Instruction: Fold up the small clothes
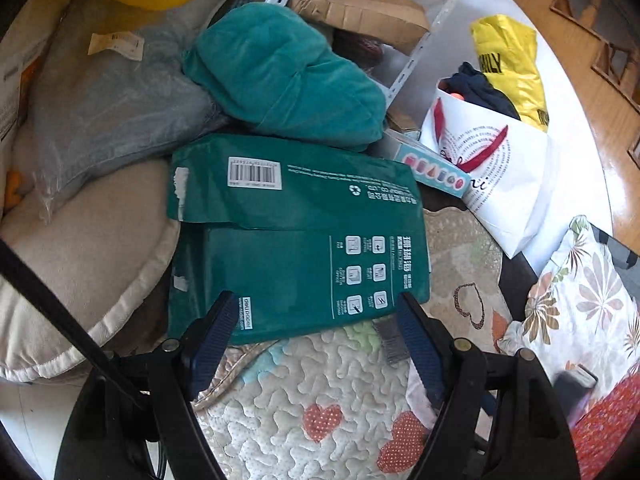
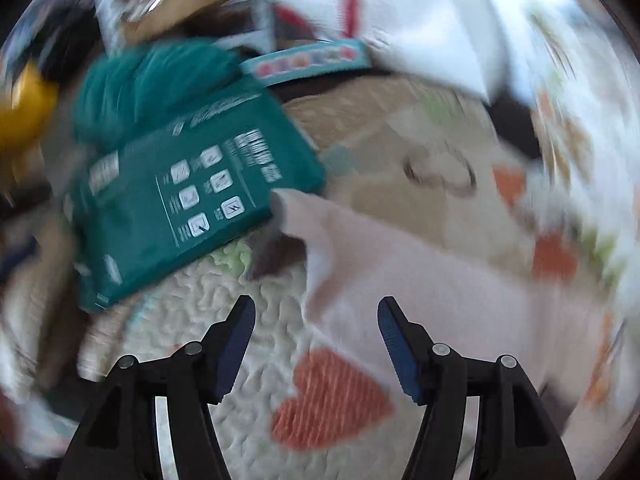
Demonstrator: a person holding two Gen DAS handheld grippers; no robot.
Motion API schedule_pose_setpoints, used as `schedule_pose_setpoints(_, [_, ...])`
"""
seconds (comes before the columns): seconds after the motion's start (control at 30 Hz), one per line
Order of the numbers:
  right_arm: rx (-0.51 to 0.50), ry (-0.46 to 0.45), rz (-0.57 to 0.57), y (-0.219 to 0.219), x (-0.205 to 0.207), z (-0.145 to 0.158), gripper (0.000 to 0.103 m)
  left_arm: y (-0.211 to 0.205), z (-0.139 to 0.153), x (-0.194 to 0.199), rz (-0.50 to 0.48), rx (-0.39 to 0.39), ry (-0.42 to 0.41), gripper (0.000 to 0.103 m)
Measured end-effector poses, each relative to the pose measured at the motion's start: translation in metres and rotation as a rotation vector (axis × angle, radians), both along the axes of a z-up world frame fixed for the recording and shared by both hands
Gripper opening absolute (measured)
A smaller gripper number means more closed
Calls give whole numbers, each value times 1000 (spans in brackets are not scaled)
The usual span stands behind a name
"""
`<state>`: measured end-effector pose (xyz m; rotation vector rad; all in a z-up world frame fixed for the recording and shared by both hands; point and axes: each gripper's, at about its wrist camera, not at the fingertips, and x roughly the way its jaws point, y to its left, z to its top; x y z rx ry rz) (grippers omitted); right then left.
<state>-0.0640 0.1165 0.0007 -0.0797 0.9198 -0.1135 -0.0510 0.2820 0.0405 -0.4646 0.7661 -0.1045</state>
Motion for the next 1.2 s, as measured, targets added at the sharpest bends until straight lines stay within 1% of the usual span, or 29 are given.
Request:
schedule_pose_setpoints(0.07, [-173, 5, 56, 23, 13, -7, 68, 3, -1, 2, 9, -12, 9, 79])
schedule_pose_setpoints(0.1, [-279, 8, 94, 36, 19, -13, 68, 3, -2, 2, 13, -17, 13, 79])
schedule_pose_setpoints(0.13, [-406, 19, 124, 49, 26, -22, 68, 4, -2, 3, 14, -21, 17, 79])
schedule_pose_setpoints(0.17, [-509, 29, 140, 57, 30, -30, 68, 3, -3, 4, 14, -26, 20, 79])
schedule_pose_setpoints(0.2, [-628, 29, 172, 67, 34, -40, 68, 3, -3, 3, 14, -29, 22, 79])
schedule_pose_setpoints(0.23, [-725, 20, 221, 77, 36, -51, 68, 3, -3, 3, 13, -31, 22, 79])
schedule_pose_setpoints(0.3, [-833, 5, 287, 89, 38, -66, 68, 2, -2, 2, 15, -40, 19, 79])
schedule_pose_setpoints(0.33, [-860, -7, 319, 93, 39, -72, 67, 1, -2, 1, 16, -44, 16, 79])
schedule_pose_setpoints(0.37, [-854, -13, 342, 95, 41, -75, 65, 1, -1, 0, 18, -48, 13, 79])
schedule_pose_setpoints(0.4, [-823, -7, 345, 94, 43, -74, 47, -1, 0, -1, 18, -50, 6, 79])
schedule_pose_setpoints(0.43, [-737, 17, 330, 88, 48, -68, 28, -2, 2, -2, 17, -48, 2, 79])
schedule_pose_setpoints(0.47, [-625, 37, 282, 76, 52, -57, 2, -4, 3, -3, 15, -45, -3, 79])
schedule_pose_setpoints(0.5, [-557, 30, 237, 66, 54, -47, 2, -7, 4, -4, 10, -41, -7, 79])
schedule_pose_setpoints(0.53, [-464, 5, 167, 46, 53, -29, 2, -9, 4, -5, 4, -42, -6, 79])
schedule_pose_setpoints(0.57, [-399, -14, 103, 28, 50, -14, 1, -11, 4, -6, -4, -45, -4, 79])
schedule_pose_setpoints(0.63, [-215, -72, -56, -27, 32, 24, 1, -18, 3, -7, -31, -51, 3, 79])
schedule_pose_setpoints(0.67, [-118, -112, -157, -63, 13, 46, 1, -22, 3, -8, -42, -51, 6, 79])
schedule_pose_setpoints(0.7, [-45, -144, -241, -93, -6, 61, 1, -26, 2, -9, -59, -54, 8, 79])
schedule_pose_setpoints(0.77, [77, -191, -392, -149, -49, 81, 1, -34, 1, -13, -84, -56, 11, 79])
schedule_pose_setpoints(0.83, [195, -237, -569, -209, -114, 93, 1, -46, -1, -18, -117, -54, 14, 79])
schedule_pose_setpoints(0.9, [248, -254, -706, -249, -174, 95, 2, -59, -2, -24, -158, -49, 17, 79])
schedule_pose_setpoints(0.93, [243, -245, -781, -268, -205, 92, 1, -65, -2, -26, -181, -45, 20, 79])
schedule_pose_setpoints(0.97, [226, -224, -825, -276, -228, 86, 2, -70, -2, -28, -196, -42, 20, 79])
schedule_pose_setpoints(1.0, [226, -180, -850, -285, -247, 79, 3, -74, -2, -31, -204, -38, 17, 79])
schedule_pose_setpoints(1.07, [208, -120, -835, -285, -268, 68, 5, -74, 0, -32, -187, -37, 10, 79])
schedule_pose_setpoints(1.13, [176, -68, -765, -271, -263, 65, 9, -64, 3, -31, -125, -40, -5, 79])
schedule_pose_setpoints(1.17, [153, -48, -709, -258, -251, 63, 23, -58, 4, -30, -102, -40, -8, 79])
schedule_pose_setpoints(1.2, [109, -26, -621, -236, -231, 62, 41, -49, 6, -30, -57, -45, -12, 79])
